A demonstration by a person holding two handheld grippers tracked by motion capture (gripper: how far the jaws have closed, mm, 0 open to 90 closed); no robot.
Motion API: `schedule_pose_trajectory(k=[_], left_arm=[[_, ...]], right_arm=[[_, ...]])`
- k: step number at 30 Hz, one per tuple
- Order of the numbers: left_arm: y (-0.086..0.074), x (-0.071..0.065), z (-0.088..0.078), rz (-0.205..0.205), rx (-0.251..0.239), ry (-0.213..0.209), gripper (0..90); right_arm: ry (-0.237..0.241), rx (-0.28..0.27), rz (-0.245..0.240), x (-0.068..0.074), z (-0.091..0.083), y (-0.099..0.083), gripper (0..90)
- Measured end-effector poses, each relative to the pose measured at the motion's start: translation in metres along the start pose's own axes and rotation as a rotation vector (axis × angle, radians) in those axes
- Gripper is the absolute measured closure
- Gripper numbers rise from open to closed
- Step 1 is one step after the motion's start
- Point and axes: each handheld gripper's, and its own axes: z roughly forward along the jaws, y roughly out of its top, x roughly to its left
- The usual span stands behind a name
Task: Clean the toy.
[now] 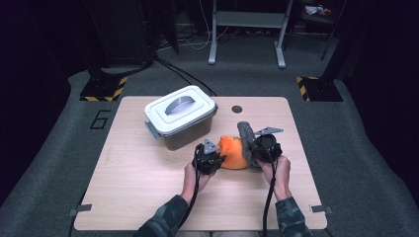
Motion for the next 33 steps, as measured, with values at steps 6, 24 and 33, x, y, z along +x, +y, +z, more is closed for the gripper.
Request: schedule_pose_trajectory(k=[6, 24, 33], left_arm=[[0.000, 0.001, 0.000, -0.002, -0.001, 0.002, 78.1], [0.000, 0.000, -0.001, 0.011, -0.005, 0.024, 77.3], [0.001, -0.001, -0.001, 0.015, -0.001, 0.025, 77.0]], right_arm=[[-0.021, 0.066, 0.037, -0.014, 0.011, -0.010, 75.0], [-0.032, 0.089, 0.098, -0.039, 0.013, -0.023, 75.4], [0.004, -0.050, 0.021, -0.017, -0.035, 0.011, 75.3]])
